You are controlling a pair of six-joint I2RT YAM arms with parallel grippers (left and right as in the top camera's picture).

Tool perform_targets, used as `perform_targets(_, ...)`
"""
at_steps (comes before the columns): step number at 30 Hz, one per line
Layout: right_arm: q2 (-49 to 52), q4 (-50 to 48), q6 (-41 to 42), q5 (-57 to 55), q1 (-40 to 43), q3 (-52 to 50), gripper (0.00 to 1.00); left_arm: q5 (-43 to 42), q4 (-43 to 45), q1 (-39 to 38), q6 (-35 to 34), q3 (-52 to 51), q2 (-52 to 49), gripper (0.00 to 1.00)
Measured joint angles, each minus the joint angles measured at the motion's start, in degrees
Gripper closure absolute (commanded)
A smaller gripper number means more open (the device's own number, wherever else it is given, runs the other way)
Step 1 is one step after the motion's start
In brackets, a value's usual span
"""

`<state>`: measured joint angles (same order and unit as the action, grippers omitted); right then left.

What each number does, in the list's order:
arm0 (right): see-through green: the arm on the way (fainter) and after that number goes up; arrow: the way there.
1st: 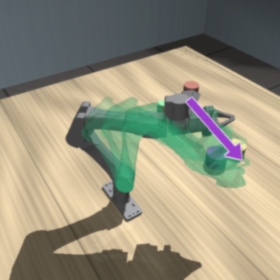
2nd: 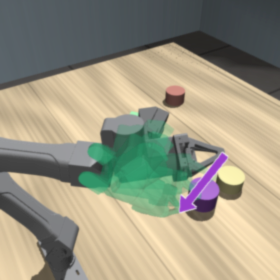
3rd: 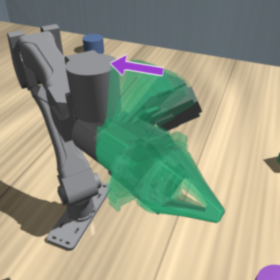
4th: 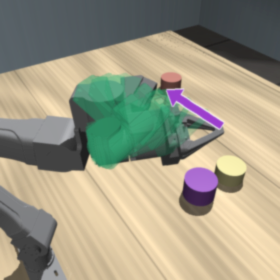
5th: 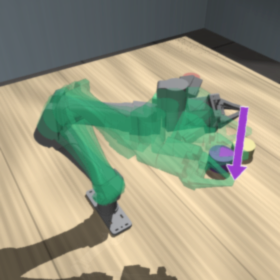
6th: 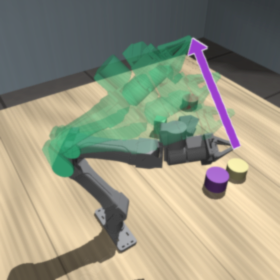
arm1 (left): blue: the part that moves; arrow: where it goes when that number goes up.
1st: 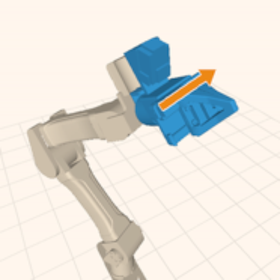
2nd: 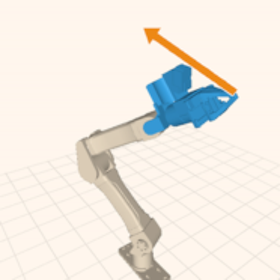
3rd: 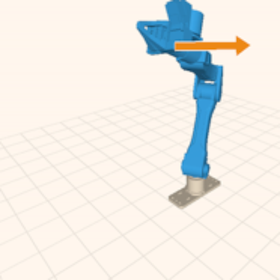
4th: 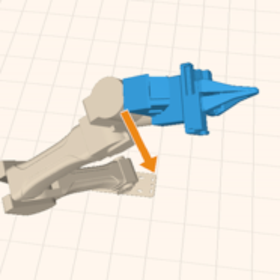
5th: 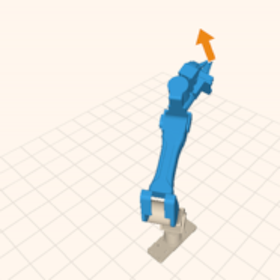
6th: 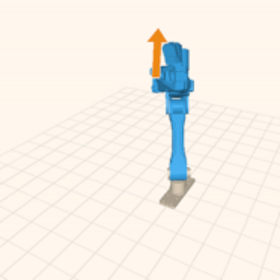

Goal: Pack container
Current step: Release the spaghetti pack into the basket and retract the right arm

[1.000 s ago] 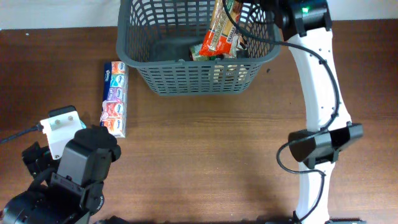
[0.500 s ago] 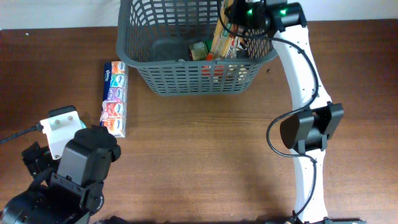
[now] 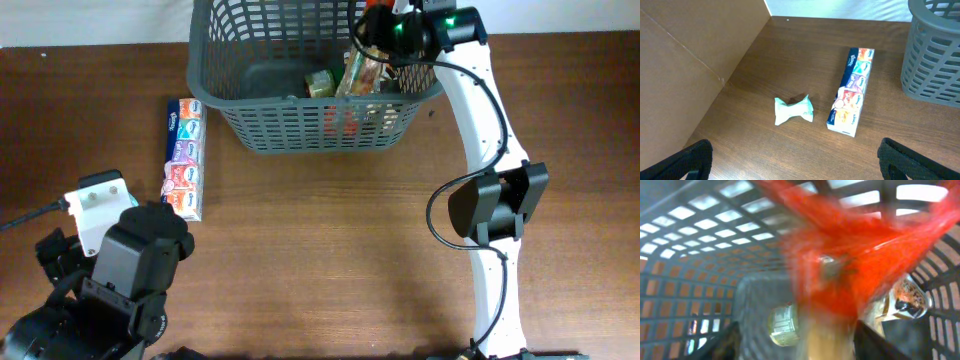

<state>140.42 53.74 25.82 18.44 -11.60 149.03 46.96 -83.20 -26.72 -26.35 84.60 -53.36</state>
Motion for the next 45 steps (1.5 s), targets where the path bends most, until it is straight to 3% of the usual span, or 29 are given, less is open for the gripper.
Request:
perform_targets(13,0.00,-2.45,0.76,7.08,0.00,2.56,0.25,0.00,0.00,0.00,0.00,0.00,0.00,0.00)
perform_targets(24,-5.20,-0.33,2.95,14.71,2.95,27.71,0.18,0.00,0.00,0.00,0.00,0.00,0.00,0.01)
perform_targets(31,-19.26,14.53,3.02,9.81,18.95,31.06,0.17,0.00,0.00,0.00,0.00,0.00,0.00,0.01)
perform_targets(37,-21.35,33.66,2.95,3.28,33.22,31.06,0.17,0.00,0.02,0.00,0.00,0.00,0.00,0.01)
perform_targets(38,-21.11,37.31,2.95,1.53,35.06,30.80,0.15,0.00,0.02,0.00,0.00,0.00,0.00,0.01)
perform_targets(39,-20.83,40.61,3.02,-0.66,36.92,30.51,0.01,0.00,0.00,0.00,0.00,0.00,0.00,0.00)
perform_targets(40,-20.55,42.97,2.80,-2.71,38.73,30.08,0.01,0.00,0.00,0.00,0.00,0.00,0.00,0.00)
perform_targets(45,-20.46,43.23,-0.90,-6.88,42.69,26.56,0.01,0.00,0.02,0.00,0.00,0.00,0.00,0.01)
